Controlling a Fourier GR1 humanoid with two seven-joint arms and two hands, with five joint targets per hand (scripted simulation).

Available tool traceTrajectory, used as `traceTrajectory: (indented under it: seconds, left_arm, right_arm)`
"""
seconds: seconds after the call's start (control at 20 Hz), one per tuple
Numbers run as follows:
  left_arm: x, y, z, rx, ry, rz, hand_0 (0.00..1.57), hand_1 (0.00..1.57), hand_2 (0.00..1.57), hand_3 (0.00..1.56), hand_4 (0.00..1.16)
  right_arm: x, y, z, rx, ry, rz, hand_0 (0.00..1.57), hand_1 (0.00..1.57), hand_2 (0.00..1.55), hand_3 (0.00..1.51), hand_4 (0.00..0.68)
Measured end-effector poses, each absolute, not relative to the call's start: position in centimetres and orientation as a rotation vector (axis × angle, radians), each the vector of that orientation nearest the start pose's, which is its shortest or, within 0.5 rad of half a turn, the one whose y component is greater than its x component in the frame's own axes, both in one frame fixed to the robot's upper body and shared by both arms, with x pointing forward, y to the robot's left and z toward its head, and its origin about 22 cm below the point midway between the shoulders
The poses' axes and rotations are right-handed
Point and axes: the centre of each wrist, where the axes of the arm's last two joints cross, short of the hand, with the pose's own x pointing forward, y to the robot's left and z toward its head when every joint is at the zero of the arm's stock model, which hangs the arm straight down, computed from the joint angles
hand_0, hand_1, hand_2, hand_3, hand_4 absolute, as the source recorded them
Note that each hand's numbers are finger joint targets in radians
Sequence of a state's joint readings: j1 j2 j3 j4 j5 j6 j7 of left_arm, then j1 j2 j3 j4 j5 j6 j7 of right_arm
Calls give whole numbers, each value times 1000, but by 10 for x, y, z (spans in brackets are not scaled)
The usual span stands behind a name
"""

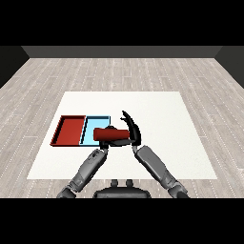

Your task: Pick the red can and put it in the red box

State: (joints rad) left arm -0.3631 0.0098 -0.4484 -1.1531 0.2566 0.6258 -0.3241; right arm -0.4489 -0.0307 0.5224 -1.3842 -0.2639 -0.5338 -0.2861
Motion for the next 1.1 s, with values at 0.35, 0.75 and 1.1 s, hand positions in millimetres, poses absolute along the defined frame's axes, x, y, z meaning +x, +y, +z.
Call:
traceTrajectory:
  seconds: [0.35, 0.75, 1.1]
  left_arm:
    - [283, 116, -19, 130, -1757, 35, 1571, 1571, 1571, 1482, 1130]
    - [305, 196, -2, 373, -1787, -31, 1571, 1571, 1560, 1467, 1115]
    - [324, 277, 2, 575, -1688, -25, 1571, 1571, 1571, 1497, 1120]
  right_arm:
    - [279, -126, 75, 193, -2021, -47, 0, 0, 0, 0, 0]
    - [243, -194, 56, 35, -1996, -119, 0, 0, 0, 0, 0]
    - [233, -237, 34, -81, -1948, -127, 0, 0, 0, 0, 0]
